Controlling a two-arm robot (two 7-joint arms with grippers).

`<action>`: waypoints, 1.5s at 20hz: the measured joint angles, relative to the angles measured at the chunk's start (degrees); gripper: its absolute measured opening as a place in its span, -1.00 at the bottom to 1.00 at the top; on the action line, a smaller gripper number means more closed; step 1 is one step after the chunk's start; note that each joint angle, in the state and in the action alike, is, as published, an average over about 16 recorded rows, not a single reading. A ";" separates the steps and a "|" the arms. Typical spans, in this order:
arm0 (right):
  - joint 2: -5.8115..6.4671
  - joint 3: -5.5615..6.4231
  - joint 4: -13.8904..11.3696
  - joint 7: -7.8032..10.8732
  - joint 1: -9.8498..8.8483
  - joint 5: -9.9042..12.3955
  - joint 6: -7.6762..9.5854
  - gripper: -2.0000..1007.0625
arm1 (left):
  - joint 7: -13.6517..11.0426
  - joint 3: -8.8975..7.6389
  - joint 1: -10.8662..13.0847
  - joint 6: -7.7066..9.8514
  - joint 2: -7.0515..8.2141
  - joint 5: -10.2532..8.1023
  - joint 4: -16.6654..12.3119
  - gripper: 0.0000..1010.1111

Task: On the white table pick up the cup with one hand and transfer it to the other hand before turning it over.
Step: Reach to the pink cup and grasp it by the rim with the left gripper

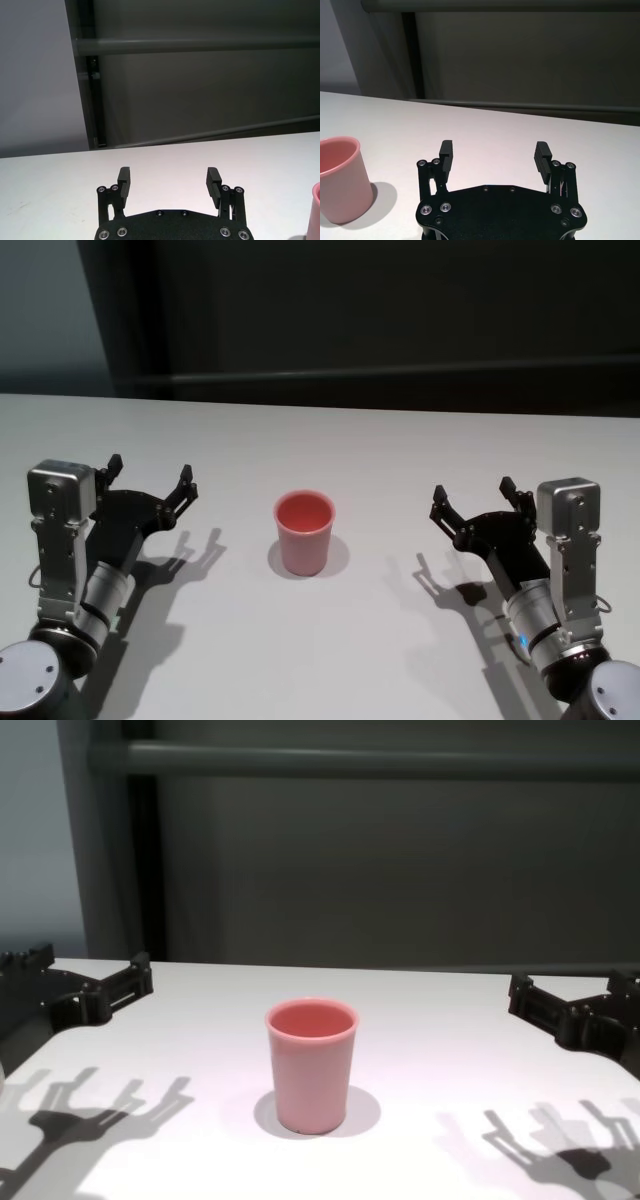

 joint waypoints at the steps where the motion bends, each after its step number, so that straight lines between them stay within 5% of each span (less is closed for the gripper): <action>1: 0.00 0.00 0.00 0.00 0.00 0.00 0.00 0.99 | 0.00 0.00 0.00 0.00 0.00 0.00 0.00 0.98; 30: 0.00 0.00 0.00 0.00 0.00 0.00 0.00 0.99 | 0.00 0.00 0.00 0.00 0.00 0.00 0.00 0.98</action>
